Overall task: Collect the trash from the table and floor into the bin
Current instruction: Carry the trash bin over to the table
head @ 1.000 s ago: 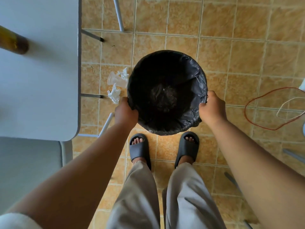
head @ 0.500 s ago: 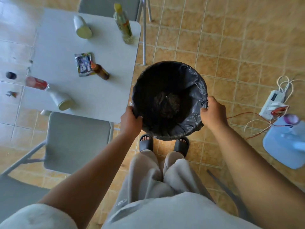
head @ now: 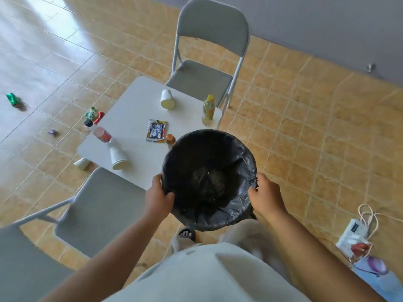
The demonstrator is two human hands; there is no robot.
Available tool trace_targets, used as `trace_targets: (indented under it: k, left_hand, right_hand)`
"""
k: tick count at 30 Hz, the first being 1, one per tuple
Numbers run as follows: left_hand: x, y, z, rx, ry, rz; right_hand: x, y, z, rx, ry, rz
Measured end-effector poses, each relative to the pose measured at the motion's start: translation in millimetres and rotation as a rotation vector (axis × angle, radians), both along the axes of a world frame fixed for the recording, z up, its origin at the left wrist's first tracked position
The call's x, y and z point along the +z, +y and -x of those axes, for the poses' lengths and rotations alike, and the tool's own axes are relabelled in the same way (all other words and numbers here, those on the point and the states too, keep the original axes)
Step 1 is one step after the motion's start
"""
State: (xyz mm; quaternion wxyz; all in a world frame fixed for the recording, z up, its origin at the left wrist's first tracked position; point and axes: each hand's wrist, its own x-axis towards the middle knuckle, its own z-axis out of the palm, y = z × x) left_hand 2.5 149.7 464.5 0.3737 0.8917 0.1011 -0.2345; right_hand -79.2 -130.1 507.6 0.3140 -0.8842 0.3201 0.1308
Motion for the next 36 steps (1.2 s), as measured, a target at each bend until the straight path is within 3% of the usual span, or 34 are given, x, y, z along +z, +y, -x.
trace_targets:
  k: [12, 18, 36]
  left_hand:
    - [-10, -60, 56, 0.712, -0.035, -0.009]
    - [-17, -96, 103, 1.023, -0.023, 0.034]
    - [-59, -57, 62, 1.316, 0.083, 0.03]
  right_hand:
    - [-19, -53, -132, 0.637, 0.043, -0.039]
    - [-24, -40, -173, 0.927, 0.04, -0.061]
    - [-75, 82, -272, 1.238, 0.124, -0.023]
